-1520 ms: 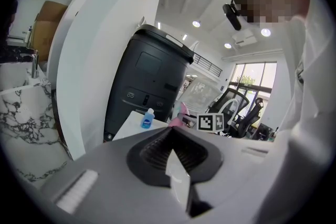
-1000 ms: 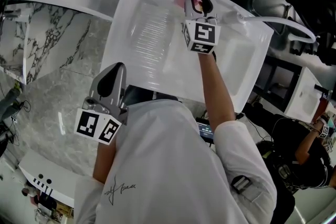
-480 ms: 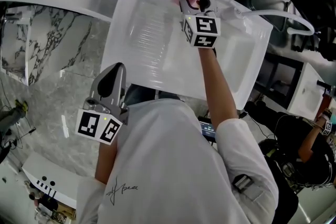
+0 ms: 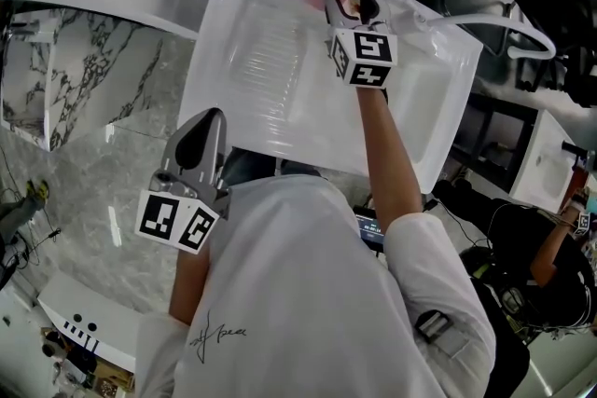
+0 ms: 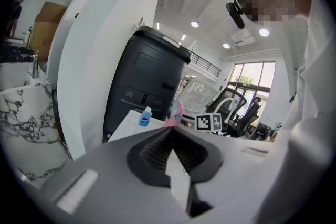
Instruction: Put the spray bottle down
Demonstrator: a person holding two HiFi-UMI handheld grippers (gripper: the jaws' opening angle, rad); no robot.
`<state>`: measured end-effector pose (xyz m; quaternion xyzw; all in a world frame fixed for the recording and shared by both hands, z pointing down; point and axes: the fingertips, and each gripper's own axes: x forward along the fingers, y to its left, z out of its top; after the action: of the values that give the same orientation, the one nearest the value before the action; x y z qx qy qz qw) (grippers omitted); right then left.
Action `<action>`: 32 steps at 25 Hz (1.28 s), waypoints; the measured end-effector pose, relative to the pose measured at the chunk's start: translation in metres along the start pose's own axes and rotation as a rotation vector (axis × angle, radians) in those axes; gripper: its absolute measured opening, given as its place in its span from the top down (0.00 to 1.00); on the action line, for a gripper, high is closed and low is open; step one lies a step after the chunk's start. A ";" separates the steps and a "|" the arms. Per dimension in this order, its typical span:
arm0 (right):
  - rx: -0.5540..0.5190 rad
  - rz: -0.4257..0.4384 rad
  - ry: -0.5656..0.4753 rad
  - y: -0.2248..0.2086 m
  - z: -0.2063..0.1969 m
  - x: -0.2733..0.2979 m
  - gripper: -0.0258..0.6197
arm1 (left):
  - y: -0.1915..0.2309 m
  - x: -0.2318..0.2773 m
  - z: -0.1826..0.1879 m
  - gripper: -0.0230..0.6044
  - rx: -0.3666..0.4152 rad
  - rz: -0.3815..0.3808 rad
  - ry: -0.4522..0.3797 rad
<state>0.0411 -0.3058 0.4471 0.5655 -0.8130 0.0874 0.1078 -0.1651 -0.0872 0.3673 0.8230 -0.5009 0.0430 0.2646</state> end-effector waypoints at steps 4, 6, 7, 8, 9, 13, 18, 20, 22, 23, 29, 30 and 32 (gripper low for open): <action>0.003 0.006 0.005 0.002 -0.001 -0.003 0.66 | -0.001 -0.001 0.001 0.88 0.002 0.001 -0.006; 0.008 0.009 0.008 0.002 -0.001 -0.006 0.66 | -0.003 -0.002 0.001 0.88 0.002 0.001 -0.010; 0.008 0.011 0.010 0.002 -0.002 -0.007 0.66 | -0.005 -0.002 0.001 0.88 0.003 0.001 -0.011; 0.009 0.012 0.012 0.002 -0.003 -0.009 0.66 | -0.006 -0.002 0.000 0.88 0.003 0.000 -0.013; 0.009 0.012 0.013 0.002 -0.003 -0.010 0.66 | -0.007 -0.003 0.000 0.88 0.005 -0.001 -0.014; 0.007 0.015 0.013 0.002 -0.002 -0.016 0.66 | -0.011 -0.005 0.001 0.88 0.010 -0.007 -0.021; 0.011 0.020 0.018 0.001 0.000 -0.023 0.66 | -0.016 -0.007 0.000 0.88 0.015 -0.010 -0.024; 0.013 0.023 0.022 0.000 0.000 -0.026 0.66 | -0.019 -0.007 0.000 0.88 0.017 -0.012 -0.027; 0.012 0.027 0.025 0.000 0.000 -0.030 0.66 | -0.022 -0.007 -0.001 0.88 0.018 -0.015 -0.033; 0.012 0.030 0.026 0.000 0.000 -0.032 0.66 | -0.023 -0.007 -0.001 0.88 0.018 -0.017 -0.035; 0.038 0.057 0.023 0.005 0.001 -0.040 0.66 | -0.026 -0.009 -0.002 0.88 0.021 -0.006 -0.041; 0.037 0.060 0.026 0.004 0.001 -0.043 0.66 | -0.028 -0.008 -0.003 0.88 0.021 -0.008 -0.041; 0.036 0.064 0.031 0.005 0.000 -0.047 0.66 | -0.033 -0.008 -0.004 0.88 0.026 -0.015 -0.041</action>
<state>0.0522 -0.2617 0.4337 0.5397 -0.8272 0.1142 0.1071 -0.1405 -0.0675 0.3554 0.8309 -0.4992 0.0306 0.2439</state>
